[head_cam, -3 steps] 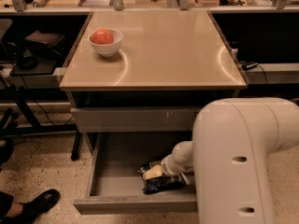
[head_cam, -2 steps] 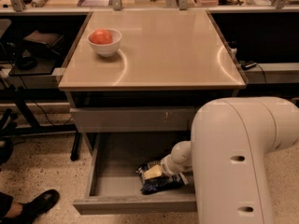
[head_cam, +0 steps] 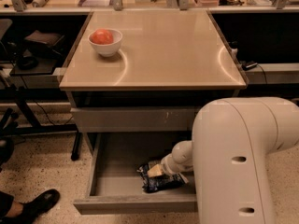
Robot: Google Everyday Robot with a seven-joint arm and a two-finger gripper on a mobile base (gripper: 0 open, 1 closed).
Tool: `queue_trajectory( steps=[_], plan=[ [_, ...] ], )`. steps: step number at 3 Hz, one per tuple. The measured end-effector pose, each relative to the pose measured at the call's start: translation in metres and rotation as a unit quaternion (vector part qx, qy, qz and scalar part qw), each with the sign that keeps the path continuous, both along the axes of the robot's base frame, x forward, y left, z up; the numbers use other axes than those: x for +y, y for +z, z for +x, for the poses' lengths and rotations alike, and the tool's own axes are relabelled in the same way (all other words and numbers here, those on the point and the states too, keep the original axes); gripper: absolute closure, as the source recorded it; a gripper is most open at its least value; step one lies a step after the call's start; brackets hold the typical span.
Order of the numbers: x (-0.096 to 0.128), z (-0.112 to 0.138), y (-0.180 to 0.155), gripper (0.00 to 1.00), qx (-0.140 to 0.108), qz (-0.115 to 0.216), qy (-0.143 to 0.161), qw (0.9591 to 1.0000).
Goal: Pick blue chip bag from middle drawer and place on counter
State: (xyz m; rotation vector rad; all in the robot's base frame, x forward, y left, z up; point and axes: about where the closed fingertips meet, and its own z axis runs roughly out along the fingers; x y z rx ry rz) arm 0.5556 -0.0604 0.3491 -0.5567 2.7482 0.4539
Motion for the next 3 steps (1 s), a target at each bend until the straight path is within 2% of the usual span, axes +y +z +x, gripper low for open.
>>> queue_trajectory(
  steps=[1, 2, 3],
  plan=[
    [0.0, 0.0, 0.007, 0.66, 0.0, 0.0, 0.0, 1.0],
    [-0.006, -0.005, 0.05, 0.89, -0.064, 0.015, 0.01, 0.9978],
    [-0.016, -0.02, 0.128, 1.0, -0.171, 0.034, 0.003, 0.9847]
  ],
)
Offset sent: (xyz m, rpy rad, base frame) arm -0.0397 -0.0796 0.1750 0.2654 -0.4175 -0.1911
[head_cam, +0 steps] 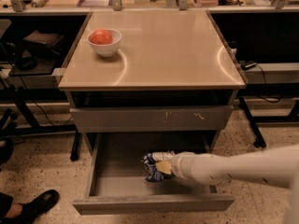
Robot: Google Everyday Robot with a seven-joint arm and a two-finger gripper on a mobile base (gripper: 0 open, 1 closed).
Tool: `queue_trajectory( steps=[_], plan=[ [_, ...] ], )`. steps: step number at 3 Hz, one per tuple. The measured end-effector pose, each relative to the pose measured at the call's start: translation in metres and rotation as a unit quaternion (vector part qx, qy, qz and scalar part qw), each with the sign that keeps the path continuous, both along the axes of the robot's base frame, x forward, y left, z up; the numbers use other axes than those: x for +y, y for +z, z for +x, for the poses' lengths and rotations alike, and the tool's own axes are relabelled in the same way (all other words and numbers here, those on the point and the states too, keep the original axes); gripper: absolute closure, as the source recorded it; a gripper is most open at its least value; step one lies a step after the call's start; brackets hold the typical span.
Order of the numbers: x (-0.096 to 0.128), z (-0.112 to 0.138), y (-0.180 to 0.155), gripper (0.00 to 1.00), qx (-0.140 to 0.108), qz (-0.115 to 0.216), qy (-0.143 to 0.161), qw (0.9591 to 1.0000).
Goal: Pick blue chip bag from middle drawer and place on counter
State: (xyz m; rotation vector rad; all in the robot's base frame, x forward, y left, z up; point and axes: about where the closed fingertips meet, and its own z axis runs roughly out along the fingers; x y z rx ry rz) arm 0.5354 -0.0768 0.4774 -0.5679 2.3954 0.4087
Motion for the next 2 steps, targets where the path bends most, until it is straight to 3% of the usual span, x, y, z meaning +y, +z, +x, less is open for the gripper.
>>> queue_trajectory(
  steps=[1, 2],
  plan=[
    [0.0, -0.026, 0.076, 1.0, -0.074, 0.031, -0.01, 0.9967],
    [-0.013, -0.027, 0.149, 1.0, -0.117, 0.06, -0.038, 0.9906]
  ],
)
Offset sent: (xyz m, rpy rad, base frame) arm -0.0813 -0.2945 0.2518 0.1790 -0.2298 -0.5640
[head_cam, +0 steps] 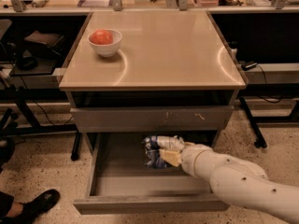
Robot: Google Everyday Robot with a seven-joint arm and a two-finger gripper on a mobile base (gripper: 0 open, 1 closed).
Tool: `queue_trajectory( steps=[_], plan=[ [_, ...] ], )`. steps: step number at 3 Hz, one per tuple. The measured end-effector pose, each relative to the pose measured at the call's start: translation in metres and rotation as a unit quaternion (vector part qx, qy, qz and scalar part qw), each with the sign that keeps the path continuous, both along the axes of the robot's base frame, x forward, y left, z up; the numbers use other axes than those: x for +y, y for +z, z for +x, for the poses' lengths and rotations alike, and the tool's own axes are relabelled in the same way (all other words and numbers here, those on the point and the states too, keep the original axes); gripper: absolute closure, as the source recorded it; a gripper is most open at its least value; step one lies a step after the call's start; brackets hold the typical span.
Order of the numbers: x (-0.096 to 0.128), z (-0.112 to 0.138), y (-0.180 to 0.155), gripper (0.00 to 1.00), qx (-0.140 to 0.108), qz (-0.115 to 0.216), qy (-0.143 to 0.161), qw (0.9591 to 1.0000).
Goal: Pick blue chip bag from middle drawer and place on counter
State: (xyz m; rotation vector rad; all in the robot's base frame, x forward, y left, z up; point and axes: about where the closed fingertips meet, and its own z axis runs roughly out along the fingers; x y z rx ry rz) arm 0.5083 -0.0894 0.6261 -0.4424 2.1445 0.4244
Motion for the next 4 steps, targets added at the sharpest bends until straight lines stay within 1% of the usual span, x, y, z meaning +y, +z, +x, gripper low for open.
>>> queue_trajectory(
  steps=[1, 2, 3, 4],
  plan=[
    [-0.027, -0.008, 0.002, 1.0, 0.016, 0.017, -0.036, 0.9991],
    [-0.032, -0.005, 0.035, 1.0, -0.033, -0.006, -0.039, 0.9987],
    [-0.053, -0.002, 0.122, 1.0, -0.092, -0.03, -0.077, 0.9923],
    [-0.068, -0.005, 0.256, 1.0, -0.161, -0.07, -0.106, 0.9787]
  ],
)
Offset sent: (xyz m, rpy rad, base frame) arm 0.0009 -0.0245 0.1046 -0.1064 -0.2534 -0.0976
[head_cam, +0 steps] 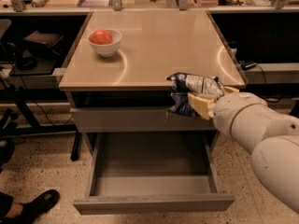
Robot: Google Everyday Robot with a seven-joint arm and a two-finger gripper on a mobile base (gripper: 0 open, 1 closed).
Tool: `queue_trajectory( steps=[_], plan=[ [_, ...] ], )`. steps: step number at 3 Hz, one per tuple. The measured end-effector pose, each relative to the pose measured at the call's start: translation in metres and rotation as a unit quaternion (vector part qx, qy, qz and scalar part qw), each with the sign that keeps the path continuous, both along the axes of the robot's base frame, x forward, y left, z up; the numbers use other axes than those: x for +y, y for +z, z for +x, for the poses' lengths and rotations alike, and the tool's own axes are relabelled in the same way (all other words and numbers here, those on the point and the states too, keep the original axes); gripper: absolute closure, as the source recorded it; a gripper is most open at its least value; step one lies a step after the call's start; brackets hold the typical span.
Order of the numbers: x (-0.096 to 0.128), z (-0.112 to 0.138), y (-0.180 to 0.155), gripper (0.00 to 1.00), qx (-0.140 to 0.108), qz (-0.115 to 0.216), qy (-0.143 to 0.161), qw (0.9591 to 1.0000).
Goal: Pick blue chip bag from middle drawer and place on counter
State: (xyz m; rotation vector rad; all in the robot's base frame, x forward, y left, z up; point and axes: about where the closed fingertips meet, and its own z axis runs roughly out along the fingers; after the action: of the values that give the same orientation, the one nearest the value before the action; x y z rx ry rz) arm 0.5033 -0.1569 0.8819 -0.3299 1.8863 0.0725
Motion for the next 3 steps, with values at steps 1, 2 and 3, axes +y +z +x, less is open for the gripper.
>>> queue_trajectory(
  steps=[1, 2, 3],
  plan=[
    [0.0, 0.0, 0.0, 1.0, 0.0, 0.0, 0.0, 1.0],
    [-0.024, 0.007, 0.013, 1.0, -0.02, -0.002, -0.018, 0.9996],
    [-0.07, 0.039, 0.037, 1.0, -0.044, 0.012, -0.049, 0.9978]
  ],
)
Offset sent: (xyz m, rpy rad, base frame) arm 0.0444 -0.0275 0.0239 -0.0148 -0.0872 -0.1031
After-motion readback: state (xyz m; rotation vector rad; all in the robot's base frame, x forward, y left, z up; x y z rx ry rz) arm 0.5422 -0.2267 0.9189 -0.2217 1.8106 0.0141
